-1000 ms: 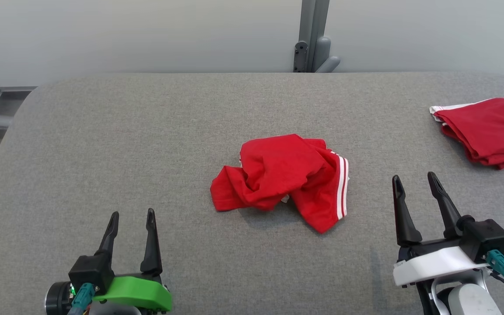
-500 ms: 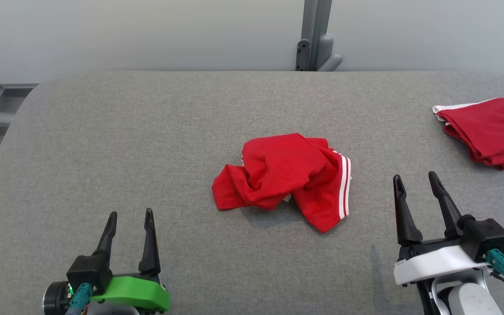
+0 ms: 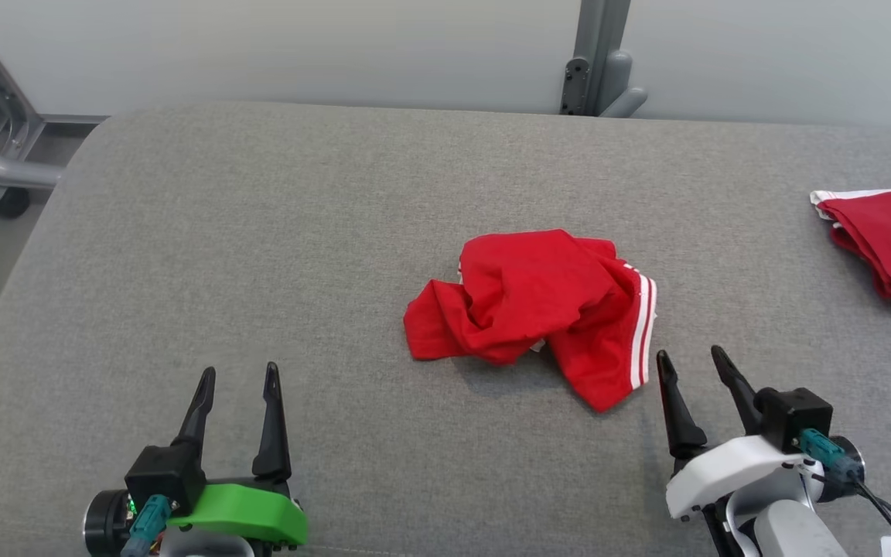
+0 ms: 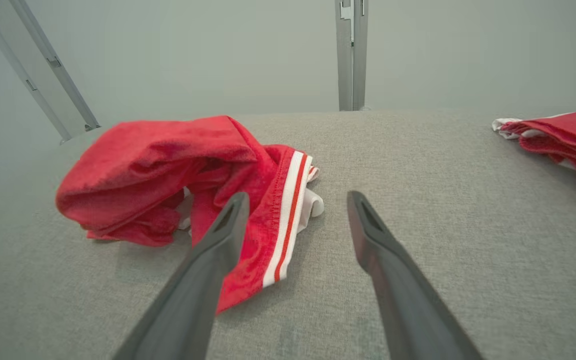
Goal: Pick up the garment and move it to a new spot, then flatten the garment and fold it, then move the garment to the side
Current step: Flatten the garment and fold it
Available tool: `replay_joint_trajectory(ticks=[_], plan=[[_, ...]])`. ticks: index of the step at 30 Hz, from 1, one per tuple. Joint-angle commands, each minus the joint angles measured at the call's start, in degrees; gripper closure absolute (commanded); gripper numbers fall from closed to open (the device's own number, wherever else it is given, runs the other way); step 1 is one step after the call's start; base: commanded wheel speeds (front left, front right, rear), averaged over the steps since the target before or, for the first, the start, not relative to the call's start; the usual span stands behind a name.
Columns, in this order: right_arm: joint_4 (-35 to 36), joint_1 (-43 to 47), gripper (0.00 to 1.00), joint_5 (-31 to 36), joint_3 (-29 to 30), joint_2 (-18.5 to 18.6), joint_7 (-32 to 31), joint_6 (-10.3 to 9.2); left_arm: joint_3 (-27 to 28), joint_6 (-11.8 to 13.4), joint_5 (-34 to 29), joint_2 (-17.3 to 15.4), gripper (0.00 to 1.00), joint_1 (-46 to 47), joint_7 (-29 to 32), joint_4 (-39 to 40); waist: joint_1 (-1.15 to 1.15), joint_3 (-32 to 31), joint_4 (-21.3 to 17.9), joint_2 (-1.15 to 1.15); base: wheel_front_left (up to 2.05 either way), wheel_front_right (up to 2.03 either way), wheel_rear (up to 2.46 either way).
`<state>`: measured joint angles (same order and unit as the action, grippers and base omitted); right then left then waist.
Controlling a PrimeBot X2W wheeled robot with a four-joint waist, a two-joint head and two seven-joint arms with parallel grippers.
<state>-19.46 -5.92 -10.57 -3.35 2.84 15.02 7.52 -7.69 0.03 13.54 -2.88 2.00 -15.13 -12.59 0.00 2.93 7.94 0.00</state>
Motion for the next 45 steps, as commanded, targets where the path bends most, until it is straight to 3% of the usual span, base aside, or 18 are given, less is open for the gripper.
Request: replay_joint_trajectory(ticks=[1, 13, 19, 20, 21, 22, 33, 45], plan=[[-2.96, -2.02, 0.0, -0.79, -0.42, 0.12, 0.06, -0.06, -0.21, 0.33, 0.25, -0.05, 0.0, 1.13, 0.0, 0.14, 0.0, 1.04, 1.76, 0.0, 0.0, 0.0, 0.0], [-19.21, -8.89, 0.0, -2.39, -0.52, 0.12, 0.16, -0.06, -1.11, 1.01, 1.12, -0.05, 0.0, 1.59, 0.0, 0.28, 0.0, 3.1, 6.33, 0.0, 0.0, 0.0, 0.0], [-23.44, -10.96, 0.01, -5.47, -2.5, 0.14, 0.17, -0.06, -1.2, 1.24, 1.3, -0.05, 0.0, 1.62, 0.0, 0.36, 0.0, 3.75, 7.04, 0.0, 0.0, 0.0, 0.0], [-23.59, -11.29, 0.6, -5.52, -2.51, 0.17, 0.17, -0.06, -1.16, 1.35, 1.29, -0.05, 0.0, 1.62, 0.0, 0.39, 0.0, 3.82, 7.01, 0.0, 0.0, 0.0, 0.0], [-23.36, -11.53, 0.76, -6.07, -2.25, 0.16, 0.18, -0.06, -1.15, 1.41, 1.25, -0.05, 0.0, 1.59, 0.0, 0.42, 0.0, 3.84, 6.93, 0.0, 0.0, 0.0, 0.0], [-22.73, -11.77, 1.0, -6.86, -2.03, 0.17, 0.18, -0.06, -1.08, 1.49, 1.22, -0.05, 0.0, 1.54, 0.0, 0.48, 0.0, 3.85, 6.78, 0.0, 0.0, 0.0, 0.0], [-10.54, -11.59, 1.0, -11.63, 4.03, 0.16, 0.19, -0.06, -0.8, 1.45, 0.61, -0.04, 0.0, 0.89, 0.0, 0.57, 0.0, 3.29, 3.81, 0.0, 0.0, 0.0, 0.0], [-3.61, -12.32, 1.0, -6.72, 13.44, 0.18, 0.19, -0.06, -1.94, 1.48, 0.9, -0.04, 0.0, 1.31, 0.0, 0.18, 0.0, 3.43, 2.78, 0.0, 0.0, 0.0, 0.0]])
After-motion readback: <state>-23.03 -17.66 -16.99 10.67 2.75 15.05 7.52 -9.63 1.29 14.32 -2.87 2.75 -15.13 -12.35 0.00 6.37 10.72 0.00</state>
